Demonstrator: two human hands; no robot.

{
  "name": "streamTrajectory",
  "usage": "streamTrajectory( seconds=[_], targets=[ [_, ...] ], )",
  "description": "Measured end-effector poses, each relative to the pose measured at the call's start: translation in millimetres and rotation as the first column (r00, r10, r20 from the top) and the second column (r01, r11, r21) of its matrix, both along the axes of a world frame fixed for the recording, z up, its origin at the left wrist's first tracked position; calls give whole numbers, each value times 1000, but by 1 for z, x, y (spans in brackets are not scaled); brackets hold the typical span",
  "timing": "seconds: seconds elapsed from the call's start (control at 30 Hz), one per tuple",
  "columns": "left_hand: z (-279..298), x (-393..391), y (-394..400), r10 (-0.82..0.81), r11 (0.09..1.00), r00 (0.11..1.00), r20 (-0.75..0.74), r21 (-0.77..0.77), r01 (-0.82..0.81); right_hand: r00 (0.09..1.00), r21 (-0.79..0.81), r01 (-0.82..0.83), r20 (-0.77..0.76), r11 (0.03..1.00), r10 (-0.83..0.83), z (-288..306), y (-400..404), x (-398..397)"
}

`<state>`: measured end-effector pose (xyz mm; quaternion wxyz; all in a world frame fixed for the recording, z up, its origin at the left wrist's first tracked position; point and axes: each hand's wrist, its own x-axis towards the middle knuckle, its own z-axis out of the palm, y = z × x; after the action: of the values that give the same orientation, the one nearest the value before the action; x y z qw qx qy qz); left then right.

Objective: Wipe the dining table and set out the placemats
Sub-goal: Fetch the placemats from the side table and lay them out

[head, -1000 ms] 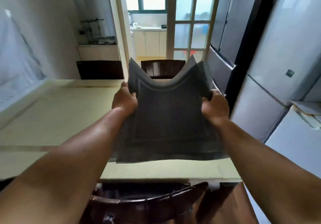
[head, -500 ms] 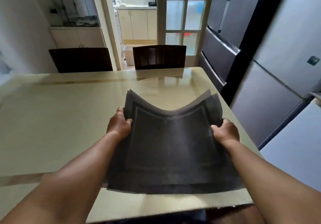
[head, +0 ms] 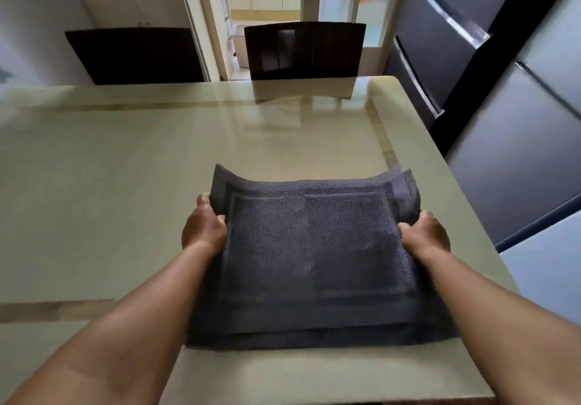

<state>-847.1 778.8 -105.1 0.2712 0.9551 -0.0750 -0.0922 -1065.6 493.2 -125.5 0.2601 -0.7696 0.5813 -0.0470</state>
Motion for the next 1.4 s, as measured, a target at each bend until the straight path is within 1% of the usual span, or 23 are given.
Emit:
streamTrajectory(
  seconds=[0.17,0.23,0.33,0.4,0.43,0.5,0.53,0.57,0.6,0.67,0.7,0.77,0.83,0.9,0.93,0.97,1.03,1.1,1.2,1.27,1.33,1.4],
  targets=[
    [-21,4,9,81,992,996,-47,96,-76,998,-36,-8,-64,999,5,-13,-3,6],
    [-26,1,10,77,988,995,-61,138,-68,992,-62,-25,-128,998,17,-15,0,4],
    [-28,-9,11,47,977,998,-29,210,-40,980,-106,-89,-188,990,68,-16,6,-1],
    [-26,-20,11,-21,963,1000,-16,267,24,968,-117,-167,-208,979,140,-17,12,-4],
    [-25,-27,11,-96,946,995,-28,310,100,954,-112,-225,-227,968,196,-16,17,-5],
    [-27,-45,8,-262,888,960,-104,364,282,900,-66,-363,-285,930,331,-15,30,-4],
    [-27,-54,8,-296,868,943,-150,370,331,872,-25,-409,-306,912,382,-15,39,-2],
    [-29,-62,9,-285,864,941,-185,375,336,860,22,-415,-317,909,400,-14,47,-1],
    [-29,-68,11,-228,879,952,-204,377,292,868,60,-380,-320,923,379,-13,55,0],
    [-28,-72,16,-64,922,971,-230,359,146,902,114,-255,-330,960,278,-11,63,-2],
    [-26,-72,19,-18,929,972,-235,357,103,909,134,-208,-340,969,242,-8,65,-4],
    [-21,-70,24,-8,927,977,-215,364,88,914,166,-181,-335,969,228,-3,67,-9],
    [-17,-66,29,30,937,981,-193,347,40,932,151,-156,-305,976,196,1,66,-15],
    [-14,-64,31,83,937,978,-192,350,-11,952,116,-45,-296,992,78,5,66,-23],
    [-13,-64,31,87,929,977,-195,371,-8,953,102,6,-302,995,25,6,65,-26],
    [-12,-65,30,78,920,977,-197,392,6,947,88,17,-320,996,12,7,66,-29],
    [-10,-66,29,59,909,980,-191,415,26,937,52,-45,-343,998,60,6,67,-36],
    [-10,-67,30,45,914,984,-171,405,29,942,12,-89,-323,996,88,6,70,-40],
    [-13,-71,31,34,941,990,-136,338,14,952,-82,-47,-305,996,20,11,73,-42],
    [-13,-73,31,119,952,981,-154,300,-68,958,-135,-22,-285,991,-18,14,75,-42],
    [-13,-71,33,212,941,959,-188,304,-149,976,-132,-3,-214,991,-25,15,75,-39],
    [-13,-67,38,223,933,953,-206,327,-147,994,-97,-19,-111,995,8,15,79,-35]
  ],
)
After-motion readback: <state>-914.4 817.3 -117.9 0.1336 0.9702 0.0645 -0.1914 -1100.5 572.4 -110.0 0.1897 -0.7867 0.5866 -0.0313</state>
